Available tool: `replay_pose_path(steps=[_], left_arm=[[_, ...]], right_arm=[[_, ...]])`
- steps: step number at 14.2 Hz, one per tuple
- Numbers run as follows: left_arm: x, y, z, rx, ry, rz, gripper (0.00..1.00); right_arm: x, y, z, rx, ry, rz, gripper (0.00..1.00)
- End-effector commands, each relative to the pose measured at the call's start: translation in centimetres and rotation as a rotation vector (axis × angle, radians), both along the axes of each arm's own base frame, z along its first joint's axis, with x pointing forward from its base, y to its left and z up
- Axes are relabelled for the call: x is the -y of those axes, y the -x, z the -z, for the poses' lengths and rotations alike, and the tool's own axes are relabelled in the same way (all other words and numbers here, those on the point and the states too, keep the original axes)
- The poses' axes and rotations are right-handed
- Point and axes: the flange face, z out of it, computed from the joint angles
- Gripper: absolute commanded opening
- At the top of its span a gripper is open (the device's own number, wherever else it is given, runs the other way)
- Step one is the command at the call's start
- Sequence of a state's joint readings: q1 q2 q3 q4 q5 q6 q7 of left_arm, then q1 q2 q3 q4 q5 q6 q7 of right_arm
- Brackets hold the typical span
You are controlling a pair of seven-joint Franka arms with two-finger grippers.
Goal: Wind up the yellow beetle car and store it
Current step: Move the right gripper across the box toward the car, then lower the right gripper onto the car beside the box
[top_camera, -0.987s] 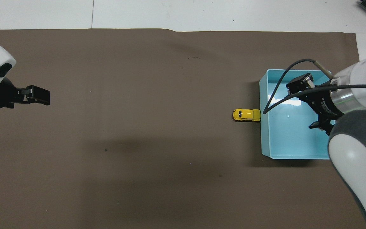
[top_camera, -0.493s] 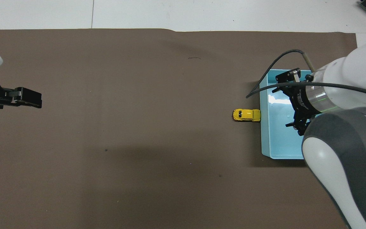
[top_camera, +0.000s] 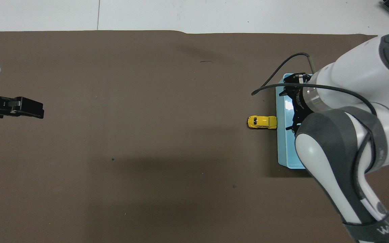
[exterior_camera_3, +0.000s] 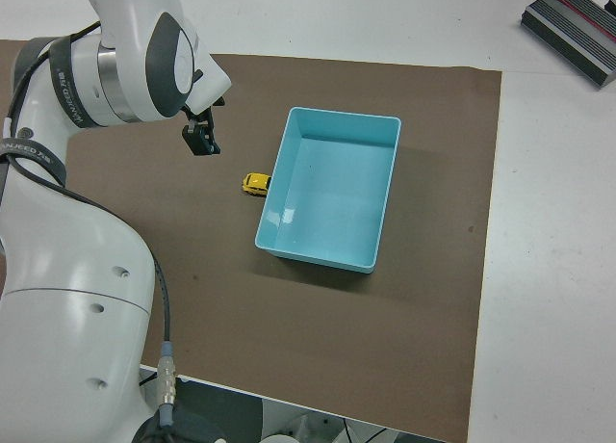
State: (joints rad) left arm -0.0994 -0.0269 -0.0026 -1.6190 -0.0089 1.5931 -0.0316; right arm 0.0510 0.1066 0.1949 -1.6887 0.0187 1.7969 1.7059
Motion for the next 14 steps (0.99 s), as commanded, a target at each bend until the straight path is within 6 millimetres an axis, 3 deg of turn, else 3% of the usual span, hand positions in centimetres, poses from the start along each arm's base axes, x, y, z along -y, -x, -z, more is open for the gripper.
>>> replay_pose_path(steps=[1,3,14], left_arm=[[0.0,0.8,-1.2,0.025,0.061,-0.01,1.0],[0.2,1.2,-3.3,0.034,0.068,-0.001,1.0],[-0.7,1.8,-2.7,0.013,0.057,-0.007,1.0]], right_arm=[[-0.3,-0.7,3.1,0.013,0.016,0.034,1.0],[-0.3,-1.2,5.1,0.016,0.014,0.036,1.0],[0.4,-0.2,17.3,0.098,0.029,0.084,1.0]])
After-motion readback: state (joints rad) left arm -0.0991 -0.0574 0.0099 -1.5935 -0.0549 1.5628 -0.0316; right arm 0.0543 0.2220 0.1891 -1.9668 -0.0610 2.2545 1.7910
